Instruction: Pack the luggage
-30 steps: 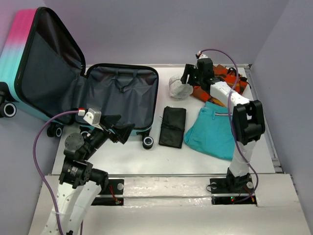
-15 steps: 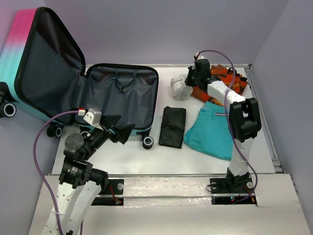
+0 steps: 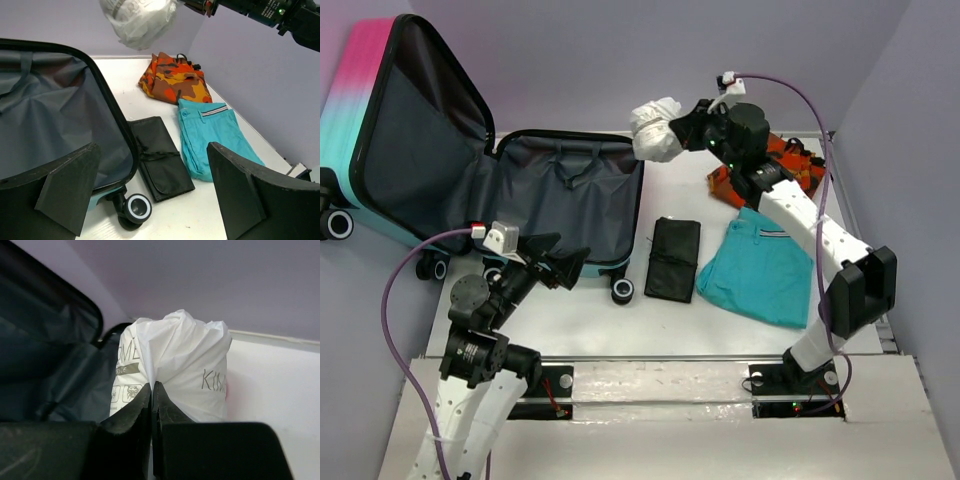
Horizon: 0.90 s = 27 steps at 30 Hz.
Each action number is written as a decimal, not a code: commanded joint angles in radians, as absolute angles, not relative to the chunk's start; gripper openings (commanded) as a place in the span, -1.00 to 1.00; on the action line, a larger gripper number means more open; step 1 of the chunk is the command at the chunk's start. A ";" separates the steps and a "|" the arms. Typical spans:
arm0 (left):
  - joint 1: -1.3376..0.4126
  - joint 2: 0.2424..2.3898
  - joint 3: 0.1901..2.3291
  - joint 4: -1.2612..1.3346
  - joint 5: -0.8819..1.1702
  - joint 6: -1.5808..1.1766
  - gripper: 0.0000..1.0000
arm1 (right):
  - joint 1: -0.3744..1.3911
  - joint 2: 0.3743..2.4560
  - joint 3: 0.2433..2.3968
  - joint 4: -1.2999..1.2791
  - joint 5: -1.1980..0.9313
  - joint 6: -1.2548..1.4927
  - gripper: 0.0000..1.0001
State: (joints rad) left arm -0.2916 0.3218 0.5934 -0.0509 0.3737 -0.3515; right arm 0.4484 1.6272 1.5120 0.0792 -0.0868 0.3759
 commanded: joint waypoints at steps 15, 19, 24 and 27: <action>-0.279 0.288 0.603 -0.048 0.327 -0.348 0.98 | 0.607 1.461 1.182 0.043 0.067 0.342 0.45; -0.285 0.288 0.601 -0.049 0.316 -0.350 0.98 | 0.559 1.330 0.911 -0.034 0.095 0.393 0.35; -0.285 0.302 0.600 -0.048 0.324 -0.354 0.98 | 0.495 1.304 0.770 -0.081 0.029 0.413 0.35; -0.285 0.302 0.598 -0.048 0.322 -0.354 0.98 | 0.466 1.379 0.778 -0.083 0.020 0.407 0.36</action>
